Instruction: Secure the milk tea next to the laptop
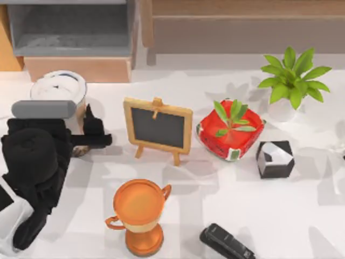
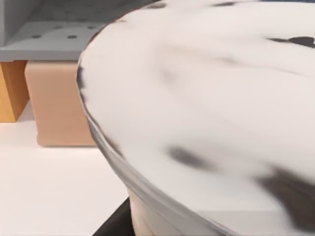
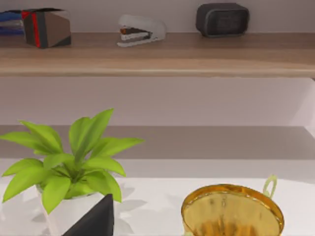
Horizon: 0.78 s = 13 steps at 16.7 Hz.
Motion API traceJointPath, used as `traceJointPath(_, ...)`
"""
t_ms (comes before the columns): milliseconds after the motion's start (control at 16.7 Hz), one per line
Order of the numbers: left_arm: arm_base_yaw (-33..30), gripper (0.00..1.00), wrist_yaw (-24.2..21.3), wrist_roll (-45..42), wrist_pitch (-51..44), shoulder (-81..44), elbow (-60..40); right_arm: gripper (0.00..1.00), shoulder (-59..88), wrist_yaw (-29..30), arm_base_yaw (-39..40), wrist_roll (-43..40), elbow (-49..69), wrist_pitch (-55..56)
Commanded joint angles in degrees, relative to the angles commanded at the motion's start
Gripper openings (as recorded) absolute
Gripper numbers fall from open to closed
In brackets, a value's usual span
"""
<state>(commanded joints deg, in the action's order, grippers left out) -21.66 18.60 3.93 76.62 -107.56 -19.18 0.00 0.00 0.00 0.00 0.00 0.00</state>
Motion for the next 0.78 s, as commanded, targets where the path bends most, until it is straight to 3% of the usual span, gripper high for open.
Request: traceJointPath(780,0.5,0.00,-0.5,-0.5,-2.9,4.9,-1.1,1.00,0.0,0.0,0.0,0.0,0.0,0.0)
